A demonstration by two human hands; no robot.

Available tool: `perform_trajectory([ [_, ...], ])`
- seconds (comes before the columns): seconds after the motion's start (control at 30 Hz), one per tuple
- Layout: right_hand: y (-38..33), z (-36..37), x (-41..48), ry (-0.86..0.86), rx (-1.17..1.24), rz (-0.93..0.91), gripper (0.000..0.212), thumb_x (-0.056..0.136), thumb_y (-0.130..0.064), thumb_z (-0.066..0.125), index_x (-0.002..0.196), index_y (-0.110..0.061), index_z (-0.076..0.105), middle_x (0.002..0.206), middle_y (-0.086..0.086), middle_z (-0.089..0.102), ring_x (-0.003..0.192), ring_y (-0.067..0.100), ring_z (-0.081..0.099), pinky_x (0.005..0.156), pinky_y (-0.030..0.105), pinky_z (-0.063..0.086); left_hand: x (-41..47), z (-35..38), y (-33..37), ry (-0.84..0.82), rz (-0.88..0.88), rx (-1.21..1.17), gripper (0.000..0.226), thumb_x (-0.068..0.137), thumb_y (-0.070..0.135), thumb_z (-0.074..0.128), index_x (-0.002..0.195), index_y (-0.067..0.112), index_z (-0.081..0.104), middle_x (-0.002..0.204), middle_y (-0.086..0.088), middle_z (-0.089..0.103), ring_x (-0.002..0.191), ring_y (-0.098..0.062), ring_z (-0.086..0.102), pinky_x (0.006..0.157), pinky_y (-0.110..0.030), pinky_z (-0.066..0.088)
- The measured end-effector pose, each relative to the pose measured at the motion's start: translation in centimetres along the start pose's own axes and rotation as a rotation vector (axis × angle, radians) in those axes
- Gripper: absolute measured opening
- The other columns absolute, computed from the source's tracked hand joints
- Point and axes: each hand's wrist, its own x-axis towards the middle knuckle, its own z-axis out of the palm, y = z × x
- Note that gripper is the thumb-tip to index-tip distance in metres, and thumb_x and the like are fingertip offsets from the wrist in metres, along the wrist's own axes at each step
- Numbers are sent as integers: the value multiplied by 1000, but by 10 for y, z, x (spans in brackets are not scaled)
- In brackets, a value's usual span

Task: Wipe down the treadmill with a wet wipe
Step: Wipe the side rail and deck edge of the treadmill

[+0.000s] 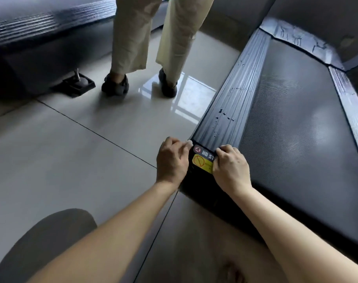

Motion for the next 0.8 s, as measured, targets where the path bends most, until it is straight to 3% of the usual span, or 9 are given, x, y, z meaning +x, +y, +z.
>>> perform_trajectory([
  [0.1,-12,9,-1,73,1,101,24,95,-28,56,87,-9,69,105,8,65,99,28,59,88,39,49,-12,8,-19,-65,-462,-324,23,94,30,75,99,9,82,96,-6,78,92,-20,72,83,-30,57],
  [0.23,-21,21,-4,137,-30,140,27,95,-29,56,91,-6,68,110,13,66,102,32,59,85,41,50,-50,22,-56,-116,-755,-474,43,93,48,66,94,7,80,90,4,77,85,-11,69,83,-32,54],
  [0.3,-20,24,-5,149,-28,139,28,96,-29,52,94,-6,68,112,13,66,105,33,59,86,41,50,-41,21,-50,-108,-750,-439,49,91,49,63,85,2,75,83,1,75,72,-10,60,74,-30,48],
  [0.37,-19,24,-5,158,-20,145,29,96,-29,49,97,-7,69,115,12,65,108,32,58,87,41,51,-15,19,-26,-95,-670,-495,31,98,33,66,93,5,80,97,-7,77,86,-13,68,82,-29,54],
  [0.43,-19,24,-5,154,-20,145,26,96,-26,51,100,-8,69,117,12,64,110,32,57,87,41,51,8,14,-4,-123,-583,-640,19,99,21,67,106,9,80,103,3,76,102,-11,72,94,-27,56],
  [0.5,-19,25,-6,146,-28,149,23,96,-23,55,103,-7,70,120,12,64,112,32,57,87,42,51,12,17,-14,-161,-561,-652,19,97,21,69,107,9,80,98,7,76,100,-10,72,94,-28,57],
  [0.6,-18,25,-8,168,-12,158,24,96,-21,57,109,-7,70,122,11,64,114,32,57,88,43,52,-19,27,-64,-194,-740,-515,33,91,39,70,88,8,81,84,1,75,81,-14,64,79,-34,55],
  [0.67,-18,26,-8,186,9,163,24,96,-21,57,110,-7,71,122,11,64,115,32,57,89,43,51,-46,29,-84,-220,-901,-522,35,94,39,67,75,10,72,73,0,61,73,-16,51,68,-30,43],
  [0.8,-15,28,-8,193,26,164,30,95,-24,54,114,-7,71,123,10,63,116,30,56,92,41,49,-58,33,-75,-121,-1004,-633,27,95,33,70,75,17,63,71,-4,47,72,-16,42,67,-31,34],
])
